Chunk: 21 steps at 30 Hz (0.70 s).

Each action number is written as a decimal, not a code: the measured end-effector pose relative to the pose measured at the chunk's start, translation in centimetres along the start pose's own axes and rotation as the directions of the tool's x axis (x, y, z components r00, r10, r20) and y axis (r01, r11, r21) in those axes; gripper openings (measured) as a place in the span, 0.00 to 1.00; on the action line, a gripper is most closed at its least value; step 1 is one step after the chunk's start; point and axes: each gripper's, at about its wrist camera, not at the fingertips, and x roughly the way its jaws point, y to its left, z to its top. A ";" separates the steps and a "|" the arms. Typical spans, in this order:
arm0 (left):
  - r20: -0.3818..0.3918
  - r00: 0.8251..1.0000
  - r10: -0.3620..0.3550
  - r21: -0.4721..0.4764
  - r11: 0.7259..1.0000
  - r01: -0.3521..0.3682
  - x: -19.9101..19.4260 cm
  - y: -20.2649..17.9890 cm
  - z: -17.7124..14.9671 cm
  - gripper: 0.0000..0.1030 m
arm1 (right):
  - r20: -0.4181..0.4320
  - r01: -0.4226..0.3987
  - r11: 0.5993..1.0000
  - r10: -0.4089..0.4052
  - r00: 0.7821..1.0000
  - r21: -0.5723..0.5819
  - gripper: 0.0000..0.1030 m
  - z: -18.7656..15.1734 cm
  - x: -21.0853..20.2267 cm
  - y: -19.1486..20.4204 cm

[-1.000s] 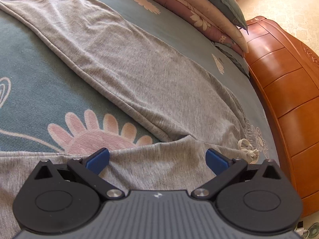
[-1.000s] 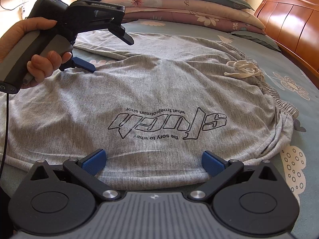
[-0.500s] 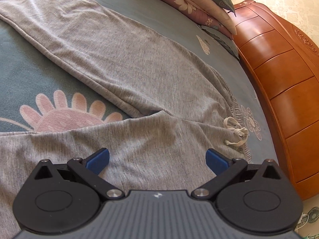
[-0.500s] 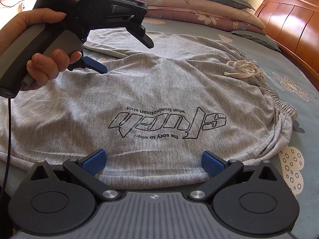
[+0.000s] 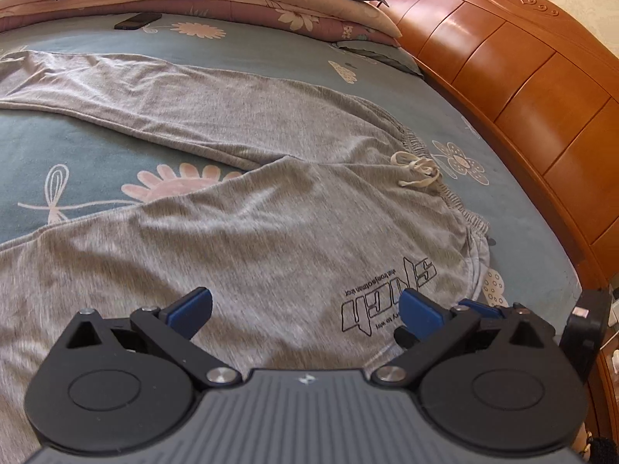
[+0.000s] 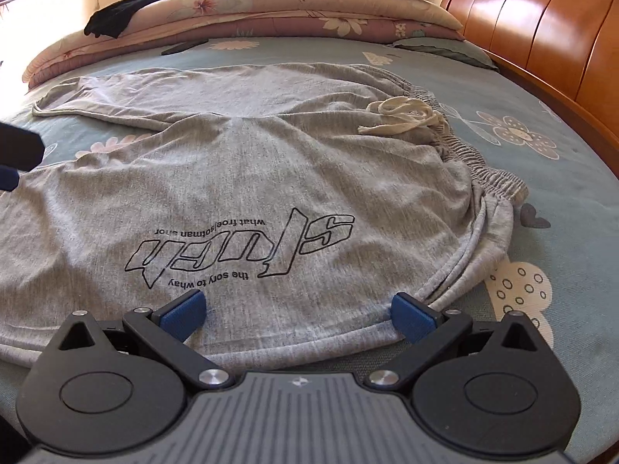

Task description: Fold clothes

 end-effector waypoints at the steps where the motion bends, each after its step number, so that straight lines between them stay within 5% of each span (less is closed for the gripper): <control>1: -0.001 1.000 -0.012 -0.001 1.000 0.012 0.0 0.0 -0.9 0.99 | 0.006 0.005 1.000 -0.005 1.000 -0.006 1.00 -0.2 0.0 0.1; 10: -0.023 1.000 0.005 0.026 1.000 -0.005 0.8 -0.2 -7.4 0.99 | 0.053 0.006 1.000 -0.007 0.999 0.006 1.00 -1.0 -0.1 0.1; 21: 0.024 1.000 -0.020 -0.050 0.999 0.021 0.0 0.5 -8.9 0.99 | 0.066 0.016 1.000 -0.018 0.998 0.025 1.00 -1.1 -0.1 0.3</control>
